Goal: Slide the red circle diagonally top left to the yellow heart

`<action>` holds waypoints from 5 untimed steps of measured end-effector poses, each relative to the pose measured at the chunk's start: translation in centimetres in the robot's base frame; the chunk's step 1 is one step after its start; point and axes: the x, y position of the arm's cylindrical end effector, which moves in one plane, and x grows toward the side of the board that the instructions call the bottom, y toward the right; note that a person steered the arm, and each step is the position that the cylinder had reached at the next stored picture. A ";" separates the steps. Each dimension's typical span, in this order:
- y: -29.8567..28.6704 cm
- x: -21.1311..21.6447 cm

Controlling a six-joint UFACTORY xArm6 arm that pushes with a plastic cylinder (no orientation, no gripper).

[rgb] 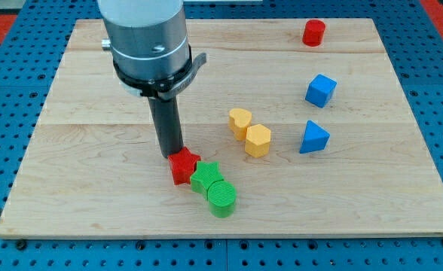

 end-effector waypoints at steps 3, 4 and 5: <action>21.4 -18.8; 30.9 -26.0; 30.7 -29.5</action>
